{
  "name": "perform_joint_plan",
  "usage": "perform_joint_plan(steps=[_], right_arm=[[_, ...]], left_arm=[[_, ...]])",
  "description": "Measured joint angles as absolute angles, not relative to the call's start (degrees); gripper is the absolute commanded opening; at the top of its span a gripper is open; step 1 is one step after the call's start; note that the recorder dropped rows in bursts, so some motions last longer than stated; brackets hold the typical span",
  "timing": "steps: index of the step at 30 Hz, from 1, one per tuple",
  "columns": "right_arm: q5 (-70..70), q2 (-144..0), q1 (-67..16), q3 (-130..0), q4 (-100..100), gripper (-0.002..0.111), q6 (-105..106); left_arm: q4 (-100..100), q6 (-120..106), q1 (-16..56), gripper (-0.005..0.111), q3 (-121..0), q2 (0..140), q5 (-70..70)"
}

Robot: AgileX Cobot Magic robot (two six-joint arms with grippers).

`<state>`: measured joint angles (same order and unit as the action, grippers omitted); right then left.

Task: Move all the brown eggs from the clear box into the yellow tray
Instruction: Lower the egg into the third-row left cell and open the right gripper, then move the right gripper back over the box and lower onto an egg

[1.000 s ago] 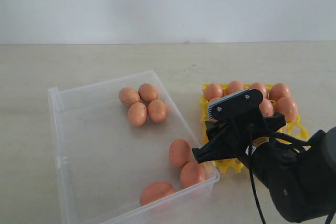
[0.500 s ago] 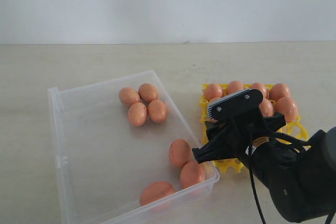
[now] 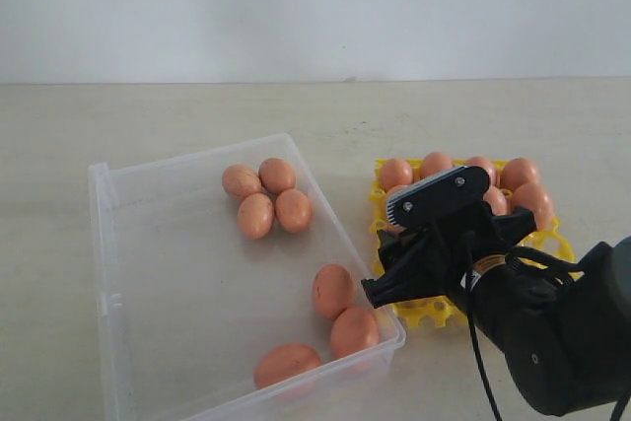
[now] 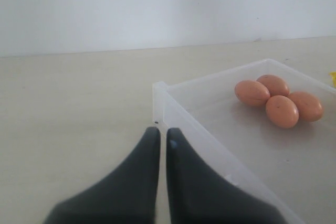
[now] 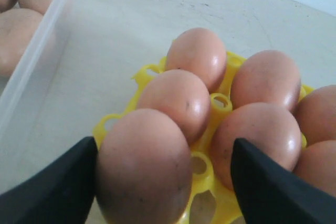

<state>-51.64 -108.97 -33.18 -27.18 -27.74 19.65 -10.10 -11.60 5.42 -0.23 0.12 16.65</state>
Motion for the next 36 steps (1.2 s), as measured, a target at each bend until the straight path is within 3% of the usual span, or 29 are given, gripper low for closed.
perform_joint_plan(steps=[15, 21, 23, 26, 29, 36], right_arm=[[-48.2, -98.2, -33.2, -27.2, -26.2, 0.066, 20.5], [-53.8, -90.6, -33.2, -27.2, -26.2, 0.064, 20.5], [-57.0, -87.7, -33.2, -27.2, -26.6, 0.057, 20.3], [-57.4, -84.2, -33.2, -27.2, -28.8, 0.033, 20.2], [-51.7, -83.0, -33.2, -27.2, -29.3, 0.0, 19.9], [-24.6, -83.0, -33.2, -31.8, -13.5, 0.0, 6.1]], left_arm=[[-10.1, -11.6, 5.4, 0.004, -0.2, 0.1, 16.7], [-10.1, -11.6, 5.4, 0.004, -0.2, 0.1, 16.7], [-10.1, -11.6, 5.4, 0.004, -0.2, 0.1, 16.7], [-10.1, -11.6, 5.4, 0.004, -0.2, 0.1, 16.7], [-10.1, -11.6, 5.4, 0.004, -0.2, 0.1, 16.7], [-10.1, -11.6, 5.4, 0.004, -0.2, 0.1, 16.7]])
